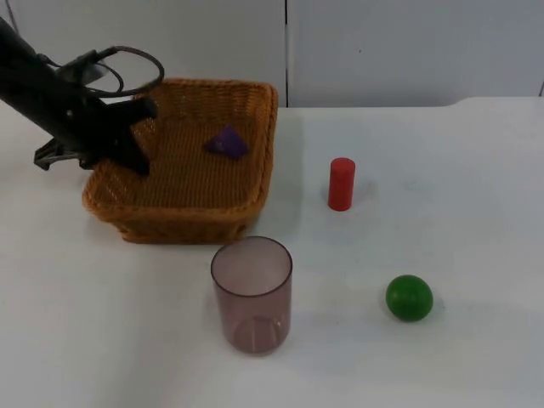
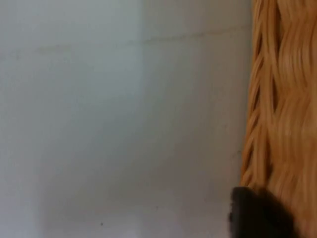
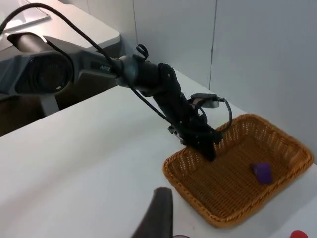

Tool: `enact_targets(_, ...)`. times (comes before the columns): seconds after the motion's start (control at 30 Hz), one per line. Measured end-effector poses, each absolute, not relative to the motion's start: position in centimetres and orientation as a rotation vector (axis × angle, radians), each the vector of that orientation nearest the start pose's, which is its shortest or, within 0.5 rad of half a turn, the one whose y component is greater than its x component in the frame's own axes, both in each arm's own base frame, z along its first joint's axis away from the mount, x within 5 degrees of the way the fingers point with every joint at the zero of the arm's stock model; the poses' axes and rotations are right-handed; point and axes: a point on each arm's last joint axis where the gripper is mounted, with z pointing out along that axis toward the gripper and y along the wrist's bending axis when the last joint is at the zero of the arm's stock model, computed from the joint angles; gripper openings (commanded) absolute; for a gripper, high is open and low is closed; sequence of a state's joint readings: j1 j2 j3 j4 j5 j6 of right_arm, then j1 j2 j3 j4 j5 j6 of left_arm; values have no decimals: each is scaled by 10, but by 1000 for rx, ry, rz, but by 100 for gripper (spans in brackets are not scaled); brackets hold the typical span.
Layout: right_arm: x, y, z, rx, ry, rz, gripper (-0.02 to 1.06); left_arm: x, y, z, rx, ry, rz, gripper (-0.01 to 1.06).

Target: Pick up the basket with the left hand and place the triangular block into the basket with the right hand.

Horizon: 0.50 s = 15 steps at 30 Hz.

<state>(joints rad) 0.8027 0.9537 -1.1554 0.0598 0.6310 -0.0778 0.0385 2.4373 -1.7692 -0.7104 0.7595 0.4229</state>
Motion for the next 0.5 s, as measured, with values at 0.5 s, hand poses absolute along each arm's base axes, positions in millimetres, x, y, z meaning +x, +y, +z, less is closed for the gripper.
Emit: enact_targets(0.5, 130, 136, 438, -823, 1753, 495, 78, 490, 2, 154, -70, 2650, -442, 92)
